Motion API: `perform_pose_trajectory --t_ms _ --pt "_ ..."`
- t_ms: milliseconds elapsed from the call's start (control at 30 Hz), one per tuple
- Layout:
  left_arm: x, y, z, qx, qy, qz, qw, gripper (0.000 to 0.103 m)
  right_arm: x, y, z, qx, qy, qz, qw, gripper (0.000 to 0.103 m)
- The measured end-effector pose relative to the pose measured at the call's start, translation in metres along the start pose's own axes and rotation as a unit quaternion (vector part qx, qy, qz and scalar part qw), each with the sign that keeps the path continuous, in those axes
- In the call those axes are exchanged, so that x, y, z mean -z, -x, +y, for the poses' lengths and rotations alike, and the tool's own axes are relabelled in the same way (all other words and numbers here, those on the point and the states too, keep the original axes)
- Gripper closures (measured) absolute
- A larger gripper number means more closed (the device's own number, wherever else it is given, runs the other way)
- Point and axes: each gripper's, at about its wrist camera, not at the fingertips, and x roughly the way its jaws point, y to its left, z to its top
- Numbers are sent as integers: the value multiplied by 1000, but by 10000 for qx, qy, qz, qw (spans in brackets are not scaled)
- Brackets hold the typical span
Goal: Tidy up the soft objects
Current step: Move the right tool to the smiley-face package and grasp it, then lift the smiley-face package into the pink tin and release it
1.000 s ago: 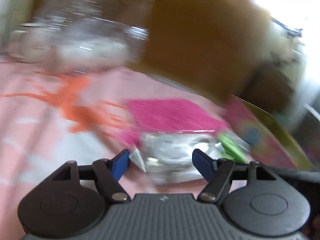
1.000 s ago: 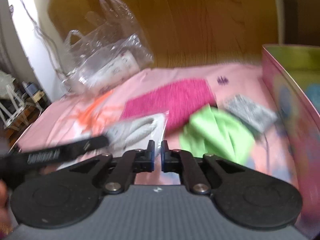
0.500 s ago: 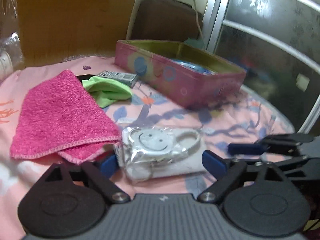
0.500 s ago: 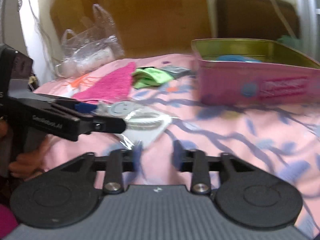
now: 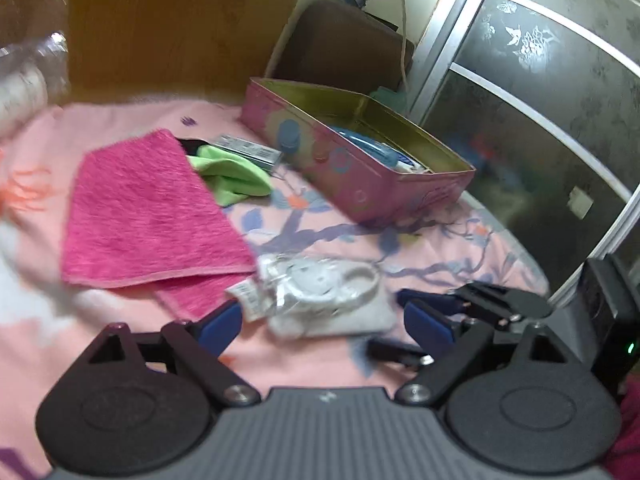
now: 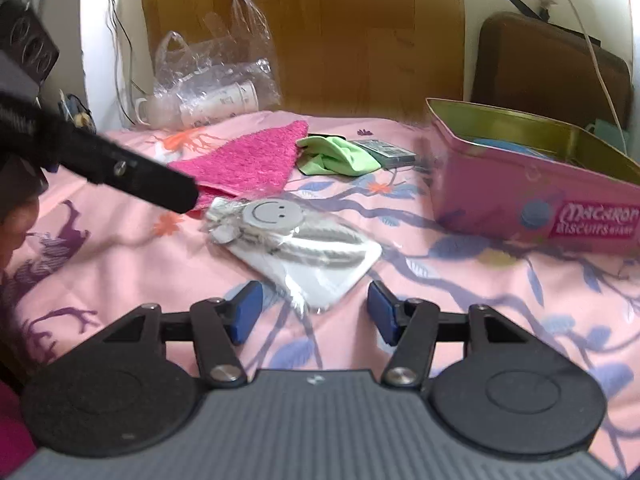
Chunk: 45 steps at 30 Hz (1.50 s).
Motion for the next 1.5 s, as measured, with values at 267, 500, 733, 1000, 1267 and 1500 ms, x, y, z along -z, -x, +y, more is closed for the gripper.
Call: perform_pose_trajectory --t_ms 267,500,733,1000,1267,1500 --pt "-16 -61 -13 260 217 445 9984 14 8 14 -16 209 -145 -29 9997 52" --pt "-7 -87 -70 700 -509 700 9938 8 36 55 -42 500 -516 -86 9974 49" --pt "-19 -100 -68 776 -267 700 9942 26 36 46 -36 676 -311 -227 9970 49" --pt "-46 -79 -66 625 -319 382 9968 28 -11 55 -43 868 -70 -1212 9888 51" --pt "-134 -107 -77 326 -749 -231 9964 28 -67 10 -109 1029 -955 -845 9865 51" --pt "-184 -182 -68 334 -427 585 9968 27 -94 -22 -166 943 -1468 -204 9844 51"
